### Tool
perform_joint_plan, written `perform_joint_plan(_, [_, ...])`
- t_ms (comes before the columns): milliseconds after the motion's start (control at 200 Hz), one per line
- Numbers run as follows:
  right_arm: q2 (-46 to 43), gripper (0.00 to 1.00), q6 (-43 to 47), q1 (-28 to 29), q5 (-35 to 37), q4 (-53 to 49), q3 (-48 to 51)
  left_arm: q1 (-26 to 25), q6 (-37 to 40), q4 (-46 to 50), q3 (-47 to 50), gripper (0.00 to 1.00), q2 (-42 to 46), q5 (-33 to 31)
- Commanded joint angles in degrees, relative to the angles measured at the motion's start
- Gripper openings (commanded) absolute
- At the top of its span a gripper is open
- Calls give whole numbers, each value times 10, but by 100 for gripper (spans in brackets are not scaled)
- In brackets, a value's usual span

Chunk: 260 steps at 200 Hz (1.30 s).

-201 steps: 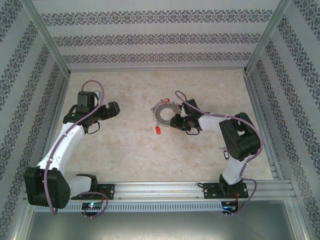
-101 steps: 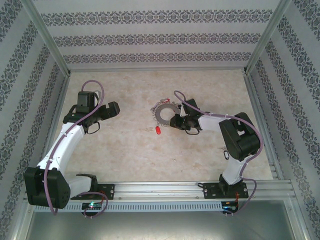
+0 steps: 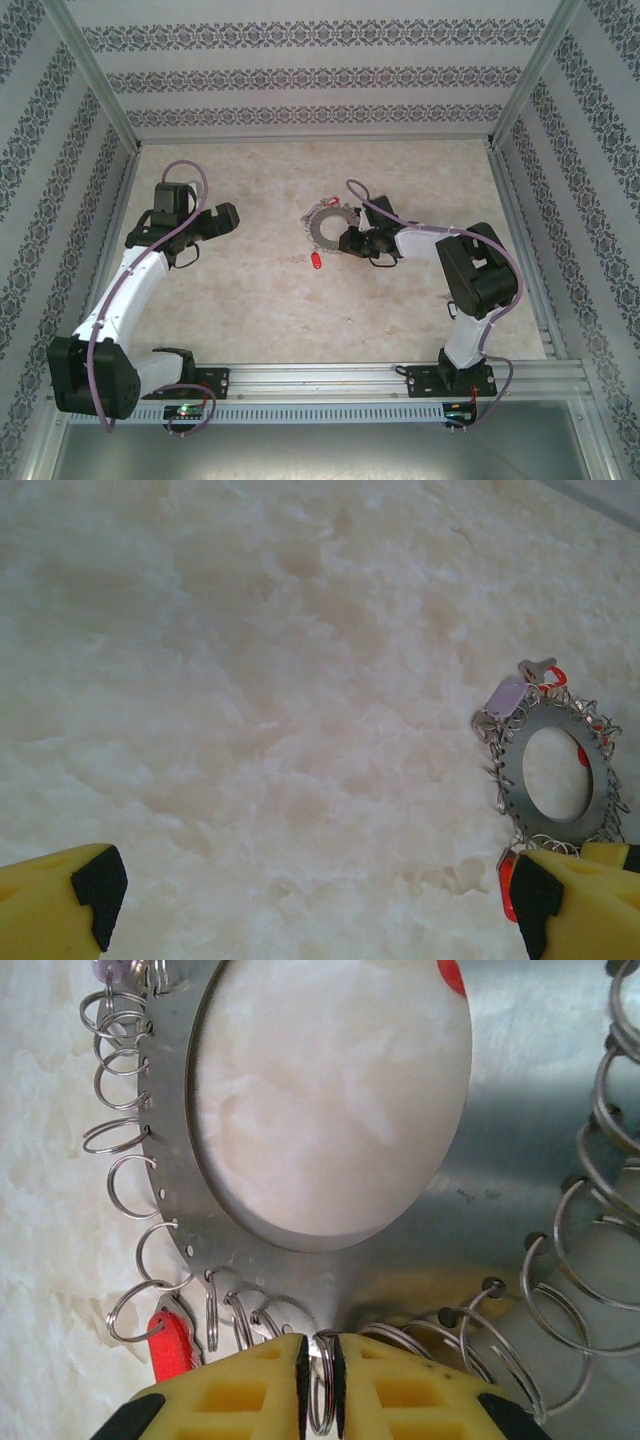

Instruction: Put the keys on the keyring

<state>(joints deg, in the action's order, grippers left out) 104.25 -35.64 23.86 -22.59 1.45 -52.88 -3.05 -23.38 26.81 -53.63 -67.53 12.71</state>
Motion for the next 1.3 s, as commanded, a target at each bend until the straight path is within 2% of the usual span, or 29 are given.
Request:
perform_joint_plan(0, [12,18,6,3,-6,2,-7,-6,-1,1,-3,99,17,-14])
perform_joint_plan(155, [8,20,9,3,-2,-5,-8,-6,0,2,-4,99,16,-12])
perform_joint_plan(325, [3,14,8,3,-10,-12,-12,-6,4,-1,-3,99,22,-7])
perform_joint_plan(565, [6,16,7,5,-7,-23,-13,-6,17,-82,52,99,85,30])
perform_joint_plan(689, [13,6,0,5,-13,-31,-23,-6,23,-100,61,99,107,41])
perform_joint_plan(784, [5,3,-4,5,-17,-40,-26,-10,-2,-123,69,99,119,80])
perform_joint_plan(864, [-8,0,-12,6,-23,-51,-27,-37,-23,-172,83,99,128,95])
perform_joint_plan(924, [-16,0,-22,6,-33,-64,-33,-84,-7,-216,97,99,135,74])
perform_joint_plan(1029, [-30,0,-40,9,-45,-97,-49,-197,100,-276,121,99,132,-13])
perform_joint_plan(1074, [-35,0,-45,10,-52,-122,-61,-226,140,-298,132,99,122,-20])
perform_joint_plan(1224, [-54,0,-57,8,-76,-203,-99,-241,177,-387,193,100,106,3])
perform_joint_plan(1294, [-58,0,-66,6,-91,-234,-113,-242,226,-465,239,93,102,49])
